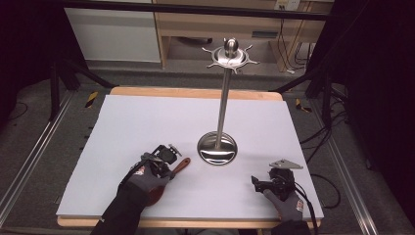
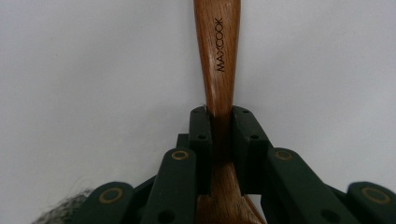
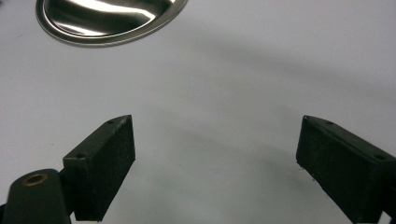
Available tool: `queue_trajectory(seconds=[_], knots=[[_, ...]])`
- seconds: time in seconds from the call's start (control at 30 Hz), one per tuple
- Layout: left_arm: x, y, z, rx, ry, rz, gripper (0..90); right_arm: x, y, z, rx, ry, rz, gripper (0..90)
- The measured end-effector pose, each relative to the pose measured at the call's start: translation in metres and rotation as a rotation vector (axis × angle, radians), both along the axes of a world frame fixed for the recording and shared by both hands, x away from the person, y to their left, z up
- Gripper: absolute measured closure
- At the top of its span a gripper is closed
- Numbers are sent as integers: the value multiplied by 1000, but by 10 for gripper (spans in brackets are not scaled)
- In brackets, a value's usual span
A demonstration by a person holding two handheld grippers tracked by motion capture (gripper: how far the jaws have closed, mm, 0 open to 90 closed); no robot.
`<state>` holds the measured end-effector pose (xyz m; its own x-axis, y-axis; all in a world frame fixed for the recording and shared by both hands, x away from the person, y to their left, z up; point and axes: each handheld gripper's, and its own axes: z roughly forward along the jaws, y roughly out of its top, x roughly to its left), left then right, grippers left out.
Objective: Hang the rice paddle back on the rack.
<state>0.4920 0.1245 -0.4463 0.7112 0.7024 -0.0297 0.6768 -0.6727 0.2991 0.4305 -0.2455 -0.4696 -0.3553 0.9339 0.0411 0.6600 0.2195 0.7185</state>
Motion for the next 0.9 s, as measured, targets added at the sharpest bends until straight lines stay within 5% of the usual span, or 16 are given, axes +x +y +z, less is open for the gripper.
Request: queue_trajectory(seconds=[0.9], knots=[[-25,31,38,-188,-162,15,786,0,-3,1,4,-9,-5,118]])
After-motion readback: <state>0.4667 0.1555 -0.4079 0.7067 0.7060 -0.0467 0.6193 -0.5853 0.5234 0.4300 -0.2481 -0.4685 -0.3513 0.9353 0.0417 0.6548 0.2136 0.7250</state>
